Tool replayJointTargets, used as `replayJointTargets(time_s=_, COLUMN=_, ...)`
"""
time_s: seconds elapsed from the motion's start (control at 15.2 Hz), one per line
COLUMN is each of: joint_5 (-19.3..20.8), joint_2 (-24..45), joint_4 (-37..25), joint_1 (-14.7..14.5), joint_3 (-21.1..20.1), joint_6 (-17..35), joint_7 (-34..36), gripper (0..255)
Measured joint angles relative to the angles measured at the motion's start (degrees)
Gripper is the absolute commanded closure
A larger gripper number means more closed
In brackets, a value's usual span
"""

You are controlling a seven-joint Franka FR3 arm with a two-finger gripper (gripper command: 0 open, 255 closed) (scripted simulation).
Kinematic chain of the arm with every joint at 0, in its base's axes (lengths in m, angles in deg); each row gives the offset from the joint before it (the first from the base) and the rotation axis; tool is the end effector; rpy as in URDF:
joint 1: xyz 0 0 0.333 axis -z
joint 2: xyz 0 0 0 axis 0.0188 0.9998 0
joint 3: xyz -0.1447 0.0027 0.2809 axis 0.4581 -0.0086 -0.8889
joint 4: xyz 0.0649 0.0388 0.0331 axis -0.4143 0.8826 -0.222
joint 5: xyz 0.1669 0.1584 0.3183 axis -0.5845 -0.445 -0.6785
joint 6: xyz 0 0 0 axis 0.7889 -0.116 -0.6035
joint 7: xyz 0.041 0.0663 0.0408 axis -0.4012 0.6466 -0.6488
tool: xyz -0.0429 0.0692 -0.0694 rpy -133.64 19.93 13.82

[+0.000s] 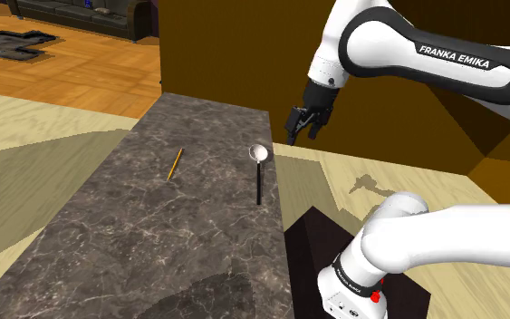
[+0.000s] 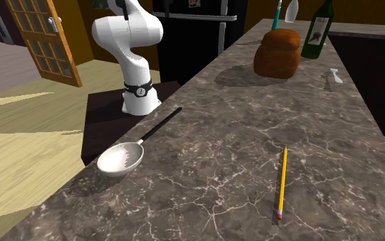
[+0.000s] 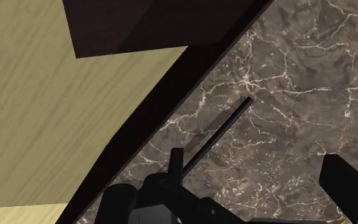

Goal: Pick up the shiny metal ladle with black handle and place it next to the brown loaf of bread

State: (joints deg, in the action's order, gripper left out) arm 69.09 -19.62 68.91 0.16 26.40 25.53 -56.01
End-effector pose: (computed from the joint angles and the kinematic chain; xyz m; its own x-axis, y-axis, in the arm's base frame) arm 0.3017 0.0173 0.5706 0.9909 -0.1348 0.0047 -0.1346 -0.9903 -0.0331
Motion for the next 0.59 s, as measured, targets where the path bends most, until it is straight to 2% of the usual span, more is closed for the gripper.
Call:
replayJointTargets(time_s=0.13, joint_5=-0.1, joint_2=0.8, joint_4=0.1, joint_1=0.3, joint_3=-0.2, joint_6=0.6, joint_7=0.8, gripper=0)
replayJointTargets(time_s=0.59, joint_5=-0.9, joint_2=13.4, joint_4=1.0, joint_1=4.6, joint_3=-4.2, joint_6=11.1, joint_7=12.9, gripper=0)
